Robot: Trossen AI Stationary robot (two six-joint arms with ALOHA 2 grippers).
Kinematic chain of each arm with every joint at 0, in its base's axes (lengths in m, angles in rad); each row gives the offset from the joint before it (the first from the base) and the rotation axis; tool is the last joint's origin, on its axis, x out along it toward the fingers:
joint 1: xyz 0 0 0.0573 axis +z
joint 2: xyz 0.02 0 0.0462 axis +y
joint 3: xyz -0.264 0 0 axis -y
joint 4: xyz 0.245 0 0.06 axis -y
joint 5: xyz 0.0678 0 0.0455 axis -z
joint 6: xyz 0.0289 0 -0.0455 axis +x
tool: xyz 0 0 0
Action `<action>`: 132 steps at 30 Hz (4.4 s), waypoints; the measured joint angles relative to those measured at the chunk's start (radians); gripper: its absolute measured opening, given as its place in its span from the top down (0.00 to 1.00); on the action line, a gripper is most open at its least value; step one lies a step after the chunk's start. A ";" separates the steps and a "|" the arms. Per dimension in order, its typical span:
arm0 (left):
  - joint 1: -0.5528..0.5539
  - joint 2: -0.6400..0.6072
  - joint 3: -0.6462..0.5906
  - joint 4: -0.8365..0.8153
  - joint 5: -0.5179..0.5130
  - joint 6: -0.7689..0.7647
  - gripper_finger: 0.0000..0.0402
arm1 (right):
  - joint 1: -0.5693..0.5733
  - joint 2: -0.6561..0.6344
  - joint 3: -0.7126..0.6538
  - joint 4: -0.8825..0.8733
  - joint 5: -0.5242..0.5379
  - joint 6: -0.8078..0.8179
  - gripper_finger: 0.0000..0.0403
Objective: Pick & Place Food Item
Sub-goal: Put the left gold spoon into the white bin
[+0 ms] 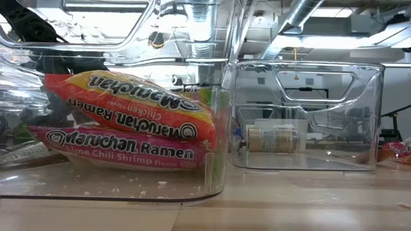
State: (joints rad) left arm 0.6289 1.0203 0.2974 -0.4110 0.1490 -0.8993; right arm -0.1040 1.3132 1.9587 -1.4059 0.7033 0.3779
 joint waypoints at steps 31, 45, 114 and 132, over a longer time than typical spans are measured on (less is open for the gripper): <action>0.000 0.001 -0.001 0.046 0.001 0.055 0.99 | 0.000 0.000 0.000 -0.009 0.000 -0.003 0.87; 0.000 0.001 -0.001 0.042 -0.002 0.054 0.99 | 0.000 0.000 0.000 -0.008 0.000 -0.003 0.87; -0.146 -0.312 0.061 0.733 -0.224 0.064 1.00 | 0.075 0.000 0.000 0.024 -0.026 0.015 0.87; -0.262 -0.073 0.472 0.734 -0.254 0.347 1.00 | 0.107 0.000 0.000 0.060 -0.025 0.005 0.87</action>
State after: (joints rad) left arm 0.3669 0.9475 0.7697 0.3229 -0.1051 -0.5528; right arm 0.0027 1.3136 1.9587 -1.3457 0.6785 0.3831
